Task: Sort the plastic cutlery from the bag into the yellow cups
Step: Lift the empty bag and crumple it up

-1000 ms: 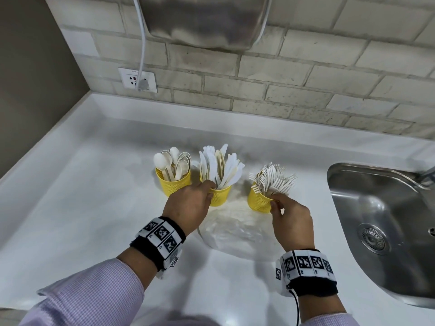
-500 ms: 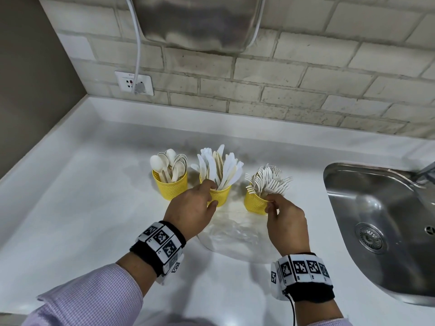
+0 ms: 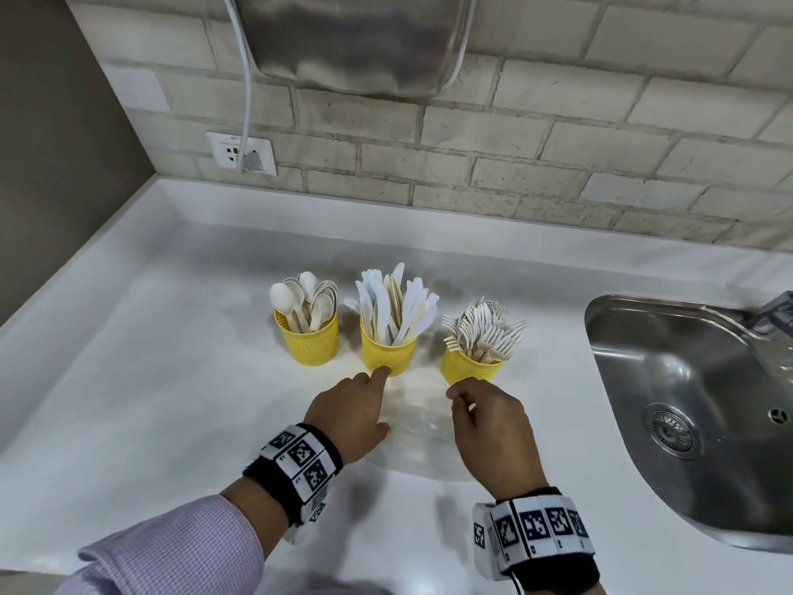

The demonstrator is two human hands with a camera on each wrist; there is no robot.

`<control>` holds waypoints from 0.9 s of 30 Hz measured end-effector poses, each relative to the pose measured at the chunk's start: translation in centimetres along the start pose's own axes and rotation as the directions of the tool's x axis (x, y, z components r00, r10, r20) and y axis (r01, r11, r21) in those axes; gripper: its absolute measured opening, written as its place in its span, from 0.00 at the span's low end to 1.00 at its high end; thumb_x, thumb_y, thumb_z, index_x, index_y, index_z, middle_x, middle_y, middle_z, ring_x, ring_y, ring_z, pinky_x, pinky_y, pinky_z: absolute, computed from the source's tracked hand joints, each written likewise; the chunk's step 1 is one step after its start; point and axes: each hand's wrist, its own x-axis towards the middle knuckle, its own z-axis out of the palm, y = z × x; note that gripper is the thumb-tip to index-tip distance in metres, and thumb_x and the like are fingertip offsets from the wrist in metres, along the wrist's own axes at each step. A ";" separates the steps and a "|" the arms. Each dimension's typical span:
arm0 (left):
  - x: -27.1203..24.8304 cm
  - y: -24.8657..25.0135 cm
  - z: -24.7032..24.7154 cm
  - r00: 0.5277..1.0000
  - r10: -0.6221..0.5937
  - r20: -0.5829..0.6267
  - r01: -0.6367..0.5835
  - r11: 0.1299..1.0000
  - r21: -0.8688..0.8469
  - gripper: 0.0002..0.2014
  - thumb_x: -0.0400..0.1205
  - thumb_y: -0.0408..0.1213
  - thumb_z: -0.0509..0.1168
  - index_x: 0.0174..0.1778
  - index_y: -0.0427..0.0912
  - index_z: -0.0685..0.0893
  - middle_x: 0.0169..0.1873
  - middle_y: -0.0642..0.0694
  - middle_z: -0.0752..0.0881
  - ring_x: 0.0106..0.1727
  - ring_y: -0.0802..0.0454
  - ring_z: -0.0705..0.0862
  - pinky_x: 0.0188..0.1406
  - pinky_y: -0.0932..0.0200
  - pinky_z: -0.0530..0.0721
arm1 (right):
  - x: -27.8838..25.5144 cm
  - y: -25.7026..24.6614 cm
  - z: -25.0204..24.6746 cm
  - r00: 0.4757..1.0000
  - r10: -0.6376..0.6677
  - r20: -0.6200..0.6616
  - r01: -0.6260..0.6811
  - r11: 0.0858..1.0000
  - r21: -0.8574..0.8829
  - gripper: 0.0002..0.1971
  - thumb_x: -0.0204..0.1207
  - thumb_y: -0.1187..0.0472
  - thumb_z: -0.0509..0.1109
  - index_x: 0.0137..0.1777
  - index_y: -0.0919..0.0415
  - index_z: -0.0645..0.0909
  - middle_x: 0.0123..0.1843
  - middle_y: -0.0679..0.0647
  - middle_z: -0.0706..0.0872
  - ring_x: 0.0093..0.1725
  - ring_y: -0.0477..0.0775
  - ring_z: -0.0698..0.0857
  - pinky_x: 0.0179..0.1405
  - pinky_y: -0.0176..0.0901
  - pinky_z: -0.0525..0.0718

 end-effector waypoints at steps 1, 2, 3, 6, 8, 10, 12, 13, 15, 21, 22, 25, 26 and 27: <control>0.0 -0.1 0.2 1.000 -0.008 0.000 0.008 1.000 0.017 0.41 0.84 0.51 0.68 0.88 0.48 0.54 0.68 0.41 0.78 0.68 0.41 0.81 0.59 0.43 0.86 | -0.3 -0.1 0.1 1.000 -0.002 0.008 0.002 1.000 0.001 0.09 0.80 0.65 0.69 0.51 0.50 0.88 0.45 0.44 0.91 0.42 0.53 0.88 0.43 0.48 0.84; 0.0 -0.2 0.4 1.000 -0.017 -0.003 0.017 0.999 0.034 0.40 0.83 0.49 0.69 0.88 0.46 0.56 0.68 0.40 0.77 0.67 0.40 0.81 0.59 0.44 0.86 | -0.5 -0.1 0.2 1.000 -0.004 0.015 0.004 1.000 0.001 0.09 0.80 0.65 0.69 0.51 0.50 0.88 0.46 0.44 0.91 0.42 0.53 0.87 0.43 0.49 0.84; 0.0 -0.3 0.5 1.000 -0.026 -0.005 0.027 0.999 0.045 0.39 0.83 0.48 0.69 0.87 0.45 0.58 0.68 0.39 0.76 0.67 0.39 0.82 0.59 0.44 0.86 | -0.7 -0.1 0.3 1.000 -0.005 0.020 0.005 1.000 -0.002 0.09 0.80 0.64 0.69 0.51 0.50 0.87 0.46 0.45 0.90 0.41 0.53 0.87 0.43 0.50 0.85; -0.3 -0.6 0.5 0.999 -0.036 0.013 0.035 0.999 0.033 0.32 0.85 0.43 0.66 0.85 0.44 0.63 0.69 0.39 0.80 0.68 0.39 0.83 0.62 0.45 0.85 | -1.3 -0.2 0.4 0.998 -0.002 0.065 0.004 1.000 -0.026 0.07 0.81 0.61 0.69 0.53 0.49 0.86 0.48 0.45 0.89 0.44 0.55 0.87 0.46 0.52 0.86; -0.8 -0.6 -0.1 0.997 -0.011 -0.070 0.009 0.999 -0.037 0.29 0.86 0.42 0.65 0.84 0.46 0.68 0.69 0.43 0.84 0.69 0.42 0.83 0.63 0.46 0.85 | -1.8 -0.4 0.5 0.991 0.008 0.136 -0.002 0.999 -0.043 0.08 0.82 0.56 0.69 0.58 0.46 0.84 0.52 0.44 0.87 0.49 0.54 0.88 0.49 0.52 0.86; -1.4 -0.5 -1.1 0.975 0.049 -0.215 -0.078 0.989 -0.127 0.25 0.84 0.41 0.66 0.79 0.48 0.75 0.66 0.46 0.85 0.69 0.44 0.82 0.63 0.48 0.84 | -2.3 -0.8 0.5 0.980 -0.003 0.198 0.013 0.999 -0.046 0.18 0.81 0.50 0.70 0.70 0.43 0.77 0.63 0.42 0.81 0.54 0.54 0.87 0.52 0.52 0.86; -2.0 -0.1 -2.3 0.930 0.149 -0.337 -0.226 0.953 -0.203 0.18 0.82 0.37 0.68 0.70 0.47 0.84 0.59 0.46 0.87 0.64 0.44 0.83 0.60 0.51 0.82 | -2.8 -1.5 0.6 0.972 -0.023 0.234 0.031 0.999 -0.030 0.31 0.79 0.45 0.72 0.81 0.40 0.66 0.74 0.41 0.72 0.59 0.54 0.86 0.55 0.55 0.86; -2.3 0.0 -2.9 0.896 0.200 -0.397 -0.306 0.924 -0.227 0.14 0.82 0.36 0.68 0.63 0.46 0.87 0.54 0.46 0.86 0.59 0.44 0.82 0.59 0.51 0.81 | -3.1 -1.9 0.6 0.968 -0.034 0.247 0.040 0.999 -0.020 0.37 0.78 0.44 0.73 0.84 0.39 0.61 0.77 0.41 0.68 0.63 0.53 0.84 0.56 0.55 0.86; -2.7 0.4 -4.0 0.825 0.260 -0.502 -0.417 0.879 -0.231 0.09 0.81 0.41 0.66 0.51 0.44 0.89 0.49 0.45 0.82 0.54 0.48 0.77 0.58 0.57 0.78 | -3.3 -2.4 0.8 0.963 -0.049 0.266 0.050 0.999 0.002 0.43 0.77 0.42 0.72 0.87 0.39 0.52 0.80 0.42 0.67 0.70 0.50 0.80 0.59 0.55 0.85; -4.8 0.2 -8.0 0.853 0.211 -0.478 -0.446 0.771 -0.455 0.13 0.80 0.50 0.65 0.48 0.43 0.79 0.46 0.49 0.80 0.48 0.52 0.80 0.48 0.56 0.80 | -3.9 -3.8 1.0 0.976 -0.086 0.200 0.069 0.994 0.087 0.42 0.76 0.42 0.71 0.86 0.36 0.52 0.76 0.43 0.74 0.68 0.49 0.81 0.60 0.56 0.85; -5.3 0.2 -8.6 0.863 0.199 -0.464 -0.438 0.754 -0.490 0.11 0.79 0.48 0.68 0.47 0.45 0.77 0.43 0.51 0.81 0.45 0.53 0.80 0.43 0.56 0.79 | -3.9 -4.0 1.0 0.978 -0.082 0.191 0.063 0.993 0.102 0.41 0.76 0.44 0.72 0.85 0.36 0.54 0.75 0.43 0.76 0.66 0.49 0.83 0.59 0.56 0.86; -6.7 0.1 -9.7 0.869 0.163 -0.467 -0.434 0.704 -0.562 0.16 0.77 0.43 0.78 0.50 0.49 0.77 0.41 0.56 0.83 0.42 0.57 0.81 0.40 0.63 0.77 | -3.8 -4.5 1.1 0.988 -0.080 0.131 0.051 0.977 0.207 0.39 0.76 0.52 0.73 0.83 0.35 0.57 0.60 0.40 0.85 0.43 0.50 0.88 0.47 0.51 0.87; -7.2 0.0 -10.0 0.875 0.142 -0.463 -0.424 0.688 -0.589 0.19 0.74 0.45 0.81 0.52 0.50 0.78 0.41 0.55 0.84 0.42 0.57 0.83 0.40 0.63 0.79 | -3.8 -4.7 1.1 0.991 -0.083 0.105 0.056 0.969 0.240 0.39 0.77 0.56 0.73 0.82 0.35 0.58 0.52 0.40 0.87 0.35 0.47 0.87 0.41 0.48 0.85; -7.7 -0.1 -10.4 0.882 0.114 -0.458 -0.407 0.675 -0.615 0.22 0.70 0.49 0.82 0.52 0.53 0.78 0.40 0.55 0.85 0.41 0.58 0.84 0.40 0.63 0.80 | -3.7 -4.9 1.1 0.993 -0.090 0.082 0.066 0.963 0.262 0.38 0.78 0.60 0.73 0.82 0.34 0.60 0.47 0.40 0.87 0.31 0.45 0.85 0.38 0.46 0.83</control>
